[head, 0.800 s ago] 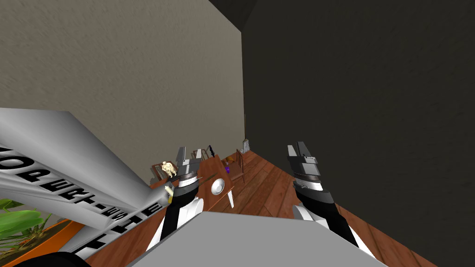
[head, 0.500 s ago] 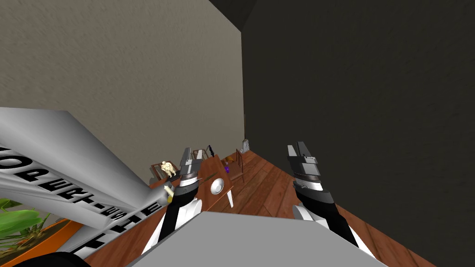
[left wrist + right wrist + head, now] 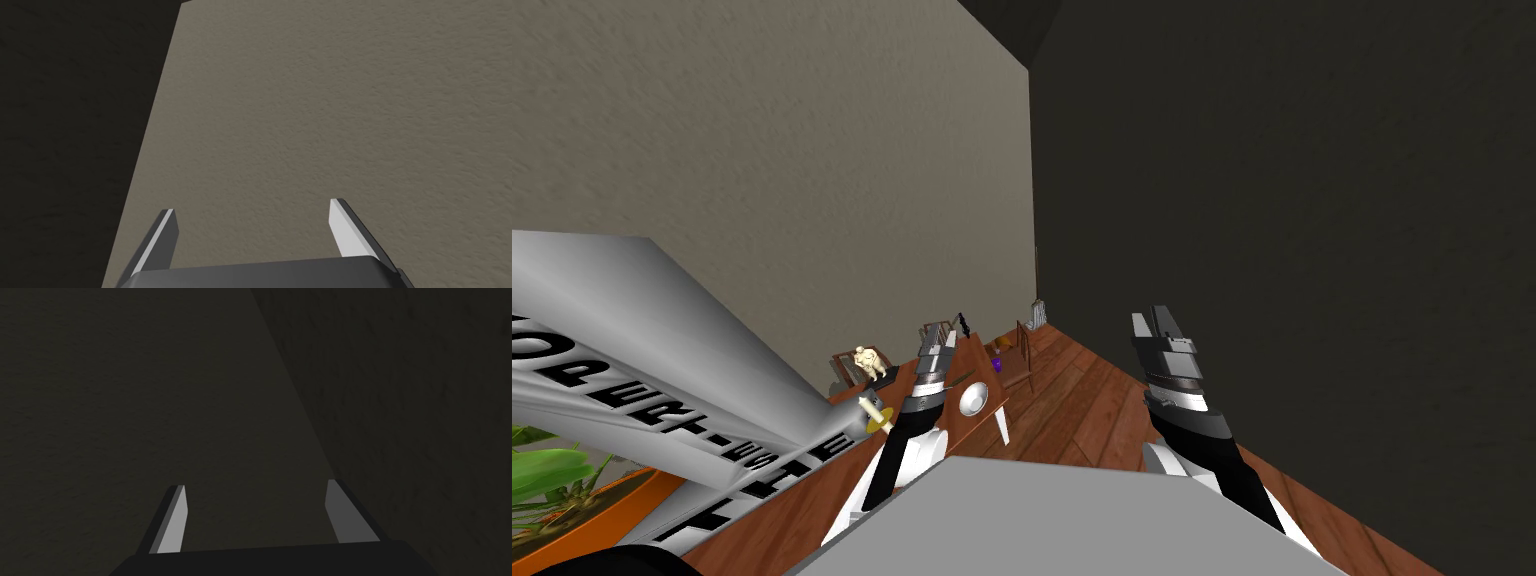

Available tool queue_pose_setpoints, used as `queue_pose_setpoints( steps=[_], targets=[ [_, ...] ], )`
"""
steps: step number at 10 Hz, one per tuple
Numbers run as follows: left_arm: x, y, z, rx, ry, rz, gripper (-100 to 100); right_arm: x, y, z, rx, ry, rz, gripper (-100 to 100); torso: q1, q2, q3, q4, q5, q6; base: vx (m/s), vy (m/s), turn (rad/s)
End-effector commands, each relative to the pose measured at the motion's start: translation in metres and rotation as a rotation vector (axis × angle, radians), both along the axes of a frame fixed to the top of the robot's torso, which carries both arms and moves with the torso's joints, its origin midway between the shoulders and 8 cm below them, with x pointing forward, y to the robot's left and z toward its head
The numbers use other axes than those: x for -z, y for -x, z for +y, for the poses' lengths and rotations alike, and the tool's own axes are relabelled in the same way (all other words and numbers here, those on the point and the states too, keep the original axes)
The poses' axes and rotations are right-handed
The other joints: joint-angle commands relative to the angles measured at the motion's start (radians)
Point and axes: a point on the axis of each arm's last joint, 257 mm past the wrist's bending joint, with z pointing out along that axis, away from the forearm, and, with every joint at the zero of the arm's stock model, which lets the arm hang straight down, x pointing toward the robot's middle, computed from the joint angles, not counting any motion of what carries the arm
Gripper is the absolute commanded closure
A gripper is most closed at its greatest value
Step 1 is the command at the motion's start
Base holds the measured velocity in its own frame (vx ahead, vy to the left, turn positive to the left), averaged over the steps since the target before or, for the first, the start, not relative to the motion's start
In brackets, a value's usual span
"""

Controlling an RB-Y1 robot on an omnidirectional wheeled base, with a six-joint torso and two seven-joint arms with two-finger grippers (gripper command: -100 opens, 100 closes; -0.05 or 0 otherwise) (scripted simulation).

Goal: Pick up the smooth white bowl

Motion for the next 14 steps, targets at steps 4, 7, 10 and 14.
queue_pose_setpoints(
  steps=[4, 7, 10, 14],
  targets=[
    [0.063, -0.022, 0.018, -0.027, 0.018, 0.157, -100, 0.0, 0.0, 0.0, 0.0, 0.0, 0.0, 0, 0.001, 0.0, 0.0, 0.0, 0.0, 0.0, -0.03, -0.105, -0.015],
    [0.083, -0.028, 0.023, -0.037, 0.026, 0.204, -100, 0.0, 0.0, 0.0, 0.0, 0.0, 0.0, 0, 0.002, -0.001, 0.0, 0.0, 0.0, 0.0, -0.017, -0.069, -0.011],
    [0.135, -0.041, 0.036, -0.062, 0.053, 0.33, -100, 0.0, 0.0, 0.0, 0.0, 0.0, 0.0, 0, 0.002, 0.0, 0.0, 0.0, 0.0, 0.0, -0.027, -0.093, -0.03],
    [0.187, -0.045, 0.048, -0.083, 0.079, 0.448, -100, 0.0, 0.0, 0.0, 0.0, 0.0, 0.0, 0, 0.002, -0.001, -0.001, 0.0, 0.0, 0.0, -0.009, -0.083, -0.014]
  ],
)
